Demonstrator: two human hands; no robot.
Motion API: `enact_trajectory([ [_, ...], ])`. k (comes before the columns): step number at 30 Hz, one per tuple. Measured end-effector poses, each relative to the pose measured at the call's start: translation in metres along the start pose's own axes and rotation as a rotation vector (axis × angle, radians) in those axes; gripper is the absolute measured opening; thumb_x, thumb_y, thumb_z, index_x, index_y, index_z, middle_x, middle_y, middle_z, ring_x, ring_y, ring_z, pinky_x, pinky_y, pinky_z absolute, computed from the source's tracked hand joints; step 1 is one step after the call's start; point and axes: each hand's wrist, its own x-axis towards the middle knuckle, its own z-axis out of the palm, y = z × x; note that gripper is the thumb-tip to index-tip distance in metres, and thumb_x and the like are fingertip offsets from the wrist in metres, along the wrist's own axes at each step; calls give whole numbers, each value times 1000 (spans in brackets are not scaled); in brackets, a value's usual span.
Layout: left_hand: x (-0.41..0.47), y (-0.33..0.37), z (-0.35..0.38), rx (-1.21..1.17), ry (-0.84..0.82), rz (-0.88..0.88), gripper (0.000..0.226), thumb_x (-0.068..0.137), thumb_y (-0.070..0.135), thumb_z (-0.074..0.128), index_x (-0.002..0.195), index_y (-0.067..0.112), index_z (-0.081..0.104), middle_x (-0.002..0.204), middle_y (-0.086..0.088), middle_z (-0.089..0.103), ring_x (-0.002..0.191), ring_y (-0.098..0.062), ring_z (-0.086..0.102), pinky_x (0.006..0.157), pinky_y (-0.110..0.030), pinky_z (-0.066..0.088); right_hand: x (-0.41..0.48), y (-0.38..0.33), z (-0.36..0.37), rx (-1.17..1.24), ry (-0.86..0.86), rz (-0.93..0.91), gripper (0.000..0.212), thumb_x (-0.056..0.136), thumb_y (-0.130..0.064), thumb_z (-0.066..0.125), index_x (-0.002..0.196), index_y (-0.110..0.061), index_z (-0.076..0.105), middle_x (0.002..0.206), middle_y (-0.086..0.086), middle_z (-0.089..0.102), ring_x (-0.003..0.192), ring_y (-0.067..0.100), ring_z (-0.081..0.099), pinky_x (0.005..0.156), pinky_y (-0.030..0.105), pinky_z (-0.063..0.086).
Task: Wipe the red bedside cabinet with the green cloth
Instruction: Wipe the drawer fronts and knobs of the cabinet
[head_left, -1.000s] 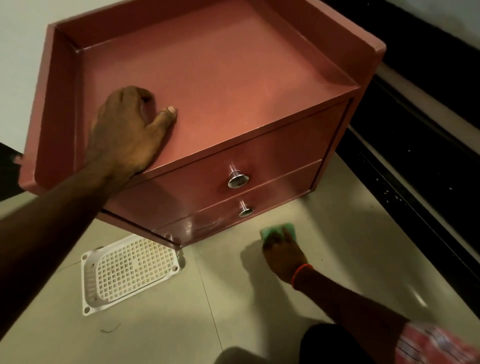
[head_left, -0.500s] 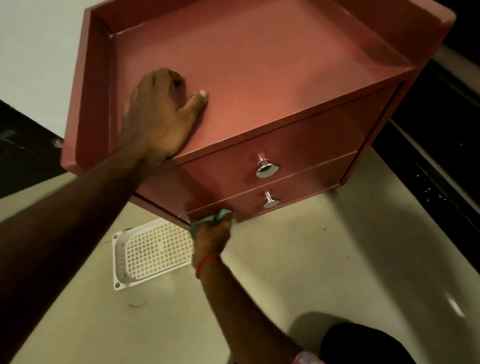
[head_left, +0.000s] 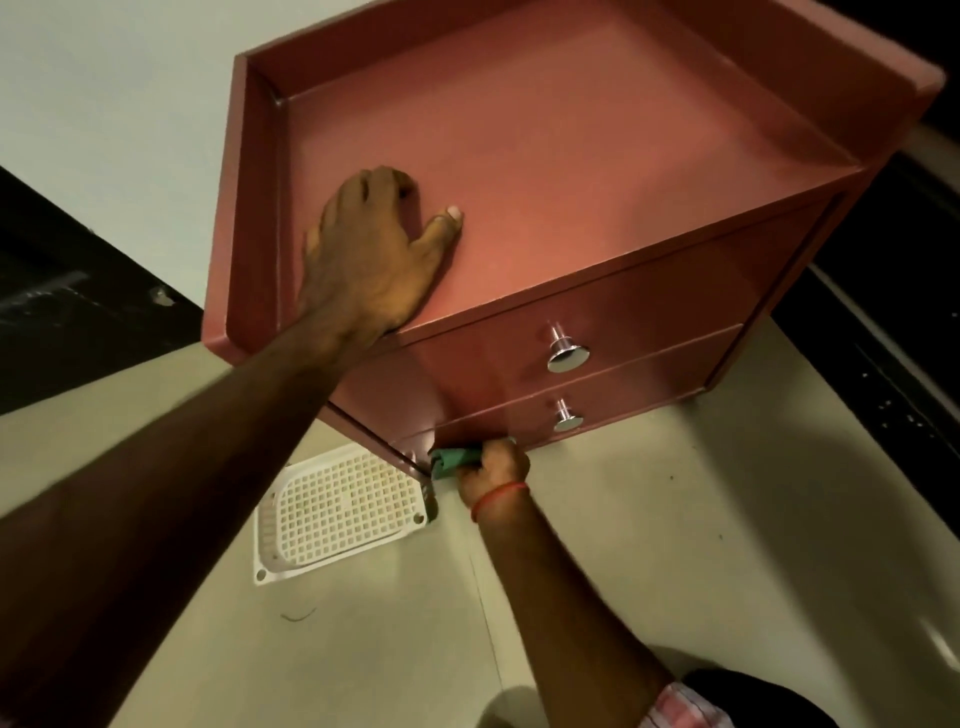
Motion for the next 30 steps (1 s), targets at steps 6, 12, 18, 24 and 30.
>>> enact_trajectory([
  [6, -1, -4, 2, 20, 10, -10, 61, 95, 67, 48, 138, 24, 53, 142, -3, 54, 133, -27, 50, 113, -50, 39, -54, -55, 17, 61, -97, -276, 37, 83, 20, 39, 85, -9, 63, 71, 4, 59, 51, 13, 58, 49, 25, 51],
  [12, 1, -2, 1, 22, 7, 1, 61, 96, 67, 48, 139, 24, 52, 143, -2, 53, 132, -25, 50, 113, -50, 38, -31, -108, -32, -672, -85, -1411, 60, 82, 14, 39, 139, -1, 50, 139, 12, 57, 130, 23, 54, 107, 29, 44],
  [18, 1, -2, 2, 17, 6, 13, 62, 97, 66, 48, 141, 23, 51, 145, -4, 52, 136, -27, 48, 115, -50, 35, 38, -63, -102, -2010, -242, -1628, 61, 81, 7, 32, 141, 6, 44, 150, 25, 40, 143, 44, 30, 111, 55, 36],
  [24, 0, -3, 1, 15, 3, 12, 62, 97, 66, 48, 142, 22, 50, 145, -5, 52, 136, -28, 47, 115, -51, 35, 47, -131, -100, -2133, -529, -1784, 50, 83, 1, 41, 125, -13, 64, 138, 2, 59, 138, 21, 45, 109, 43, 42],
  [30, 0, -3, 0, 12, 1, 9, 63, 98, 66, 48, 143, 21, 50, 144, -5, 52, 135, -29, 48, 115, -51, 33, 61, -94, -96, -936, -263, -1096, 38, 83, 1, 46, 105, -12, 74, 116, 8, 71, 115, 22, 64, 100, 33, 50],
])
